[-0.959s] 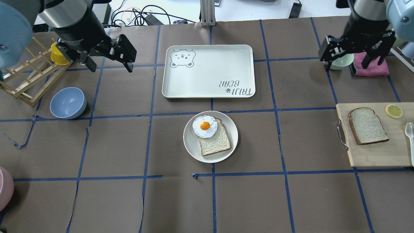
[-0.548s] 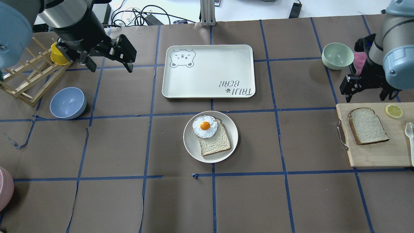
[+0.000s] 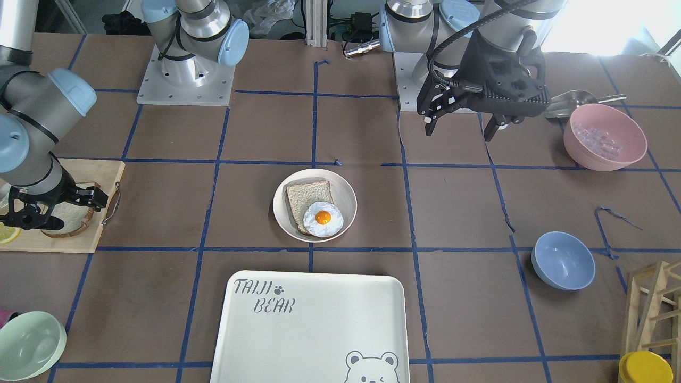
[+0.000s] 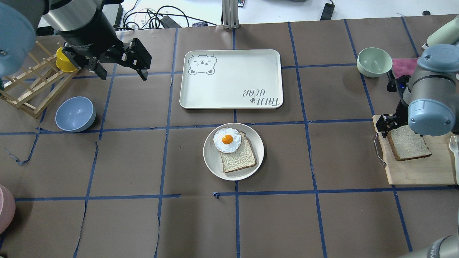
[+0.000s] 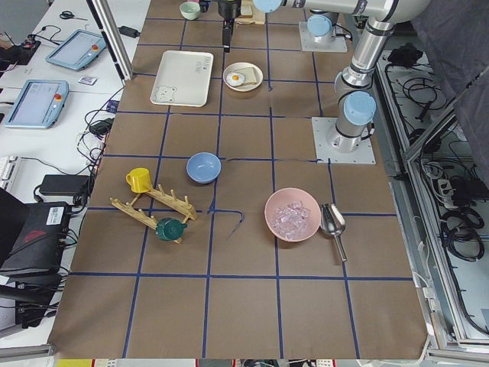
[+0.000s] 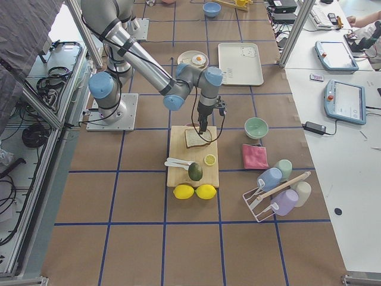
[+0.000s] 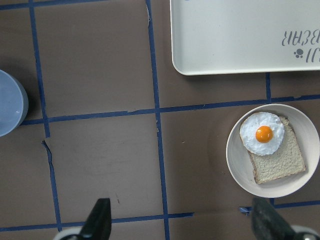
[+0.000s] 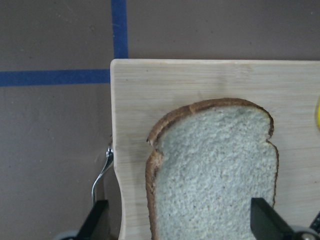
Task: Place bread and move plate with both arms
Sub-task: 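Grasp the bread slice by its edge with the right gripper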
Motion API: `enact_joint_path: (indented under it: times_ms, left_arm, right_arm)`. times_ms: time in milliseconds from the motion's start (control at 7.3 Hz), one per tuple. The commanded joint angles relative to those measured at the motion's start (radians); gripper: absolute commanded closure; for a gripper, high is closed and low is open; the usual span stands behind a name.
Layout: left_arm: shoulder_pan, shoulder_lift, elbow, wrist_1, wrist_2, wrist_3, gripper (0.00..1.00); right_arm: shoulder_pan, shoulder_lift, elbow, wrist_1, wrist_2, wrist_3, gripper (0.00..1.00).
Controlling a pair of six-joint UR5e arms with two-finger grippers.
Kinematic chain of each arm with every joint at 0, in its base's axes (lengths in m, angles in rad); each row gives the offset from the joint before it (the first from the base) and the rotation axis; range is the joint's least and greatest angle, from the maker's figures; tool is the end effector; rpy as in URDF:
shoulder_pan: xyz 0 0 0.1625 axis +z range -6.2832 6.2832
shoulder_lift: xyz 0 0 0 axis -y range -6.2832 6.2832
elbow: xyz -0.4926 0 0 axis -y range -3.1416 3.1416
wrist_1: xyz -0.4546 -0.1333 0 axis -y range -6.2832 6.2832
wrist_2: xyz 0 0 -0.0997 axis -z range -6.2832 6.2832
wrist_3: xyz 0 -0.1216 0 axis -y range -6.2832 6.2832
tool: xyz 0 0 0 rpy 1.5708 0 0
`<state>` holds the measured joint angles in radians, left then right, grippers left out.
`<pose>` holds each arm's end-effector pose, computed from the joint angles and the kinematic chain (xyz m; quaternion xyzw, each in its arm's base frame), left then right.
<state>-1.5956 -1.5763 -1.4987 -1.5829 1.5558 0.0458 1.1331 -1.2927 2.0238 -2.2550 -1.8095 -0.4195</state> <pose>-0.1490 -0.5590 0.5694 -0.0355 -0.9990 0.0273 0.0072 -0.1459 -0.5585 0.2099 -0.0062 -0.9926 -0.0706 0.0986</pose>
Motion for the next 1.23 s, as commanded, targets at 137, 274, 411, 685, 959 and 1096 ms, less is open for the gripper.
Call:
enact_joint_path:
  times_ms: [137, 274, 411, 685, 959, 1096]
  left_arm:
    - [0.0, -0.001, 0.0, 0.001, 0.0, 0.0, 0.0]
    - [0.0, -0.001, 0.0, 0.001, 0.0, -0.003, 0.0]
    - [0.0, -0.001, 0.0, 0.001, 0.0, -0.001, 0.0]
    - [0.0, -0.001, 0.0, 0.001, 0.0, 0.0, 0.0]
    - [0.0, -0.001, 0.0, 0.001, 0.0, 0.0, 0.0]
    - [0.0, 0.001, 0.0, 0.001, 0.0, 0.0, 0.0]
  right_arm:
    - [-0.004, 0.016, 0.025, -0.012, -0.024, -0.01, 0.04]
    - [-0.004, 0.021, 0.029, -0.012, -0.037, -0.008, 0.06]
    - [-0.004, 0.021, 0.035, -0.012, -0.04, -0.01, 0.11]
    - [-0.004, 0.021, 0.036, -0.012, -0.048, -0.013, 0.27]
    - [-0.004, 0.023, 0.035, -0.014, -0.048, -0.011, 0.41]
    - [-0.004, 0.024, 0.036, -0.014, -0.048, -0.011, 0.41]
